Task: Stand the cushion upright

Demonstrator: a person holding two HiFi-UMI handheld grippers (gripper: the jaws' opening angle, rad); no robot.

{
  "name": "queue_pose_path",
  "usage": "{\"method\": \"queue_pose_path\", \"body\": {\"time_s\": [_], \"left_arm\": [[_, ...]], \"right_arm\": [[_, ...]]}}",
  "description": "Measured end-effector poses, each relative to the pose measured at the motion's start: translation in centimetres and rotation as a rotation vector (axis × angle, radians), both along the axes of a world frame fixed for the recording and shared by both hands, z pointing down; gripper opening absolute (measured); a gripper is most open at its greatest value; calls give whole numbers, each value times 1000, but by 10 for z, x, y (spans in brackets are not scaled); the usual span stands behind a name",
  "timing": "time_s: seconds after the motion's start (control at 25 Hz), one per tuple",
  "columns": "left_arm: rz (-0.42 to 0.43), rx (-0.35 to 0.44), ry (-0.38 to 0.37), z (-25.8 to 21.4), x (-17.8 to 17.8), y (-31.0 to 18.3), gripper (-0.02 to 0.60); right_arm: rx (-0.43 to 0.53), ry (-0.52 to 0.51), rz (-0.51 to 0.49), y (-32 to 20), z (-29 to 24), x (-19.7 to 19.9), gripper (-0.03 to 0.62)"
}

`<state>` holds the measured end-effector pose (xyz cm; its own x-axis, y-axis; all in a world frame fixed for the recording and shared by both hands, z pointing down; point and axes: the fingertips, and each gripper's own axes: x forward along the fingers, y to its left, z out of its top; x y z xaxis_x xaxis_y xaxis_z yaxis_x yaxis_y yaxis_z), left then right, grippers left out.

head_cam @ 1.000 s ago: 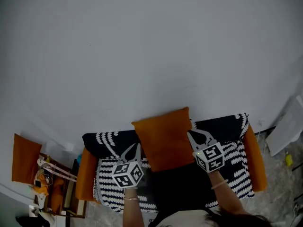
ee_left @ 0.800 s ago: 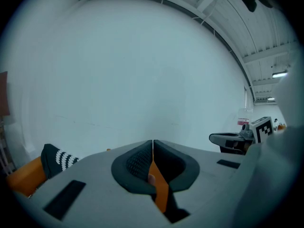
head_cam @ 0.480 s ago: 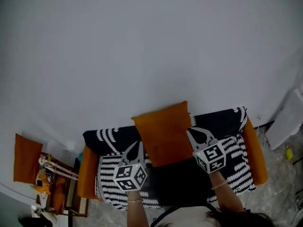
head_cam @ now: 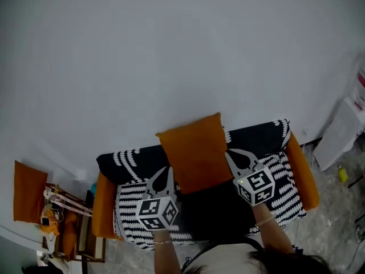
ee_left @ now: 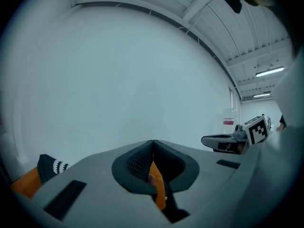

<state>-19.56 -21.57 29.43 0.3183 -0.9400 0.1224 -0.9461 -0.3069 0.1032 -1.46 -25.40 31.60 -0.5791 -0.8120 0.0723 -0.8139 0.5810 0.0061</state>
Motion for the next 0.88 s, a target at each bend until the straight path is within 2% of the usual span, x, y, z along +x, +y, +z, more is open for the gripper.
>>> {"method": "queue_pose_path", "body": {"time_s": [0.64,0.88], "left_arm": [[58,39,-17,-16,-9,96,20],[98,39,-22,-16,0,120,20]], "right_arm": [[46,-9,38,106,-25,-13,9],[53,5,54,132,-29,-13,9]]}}
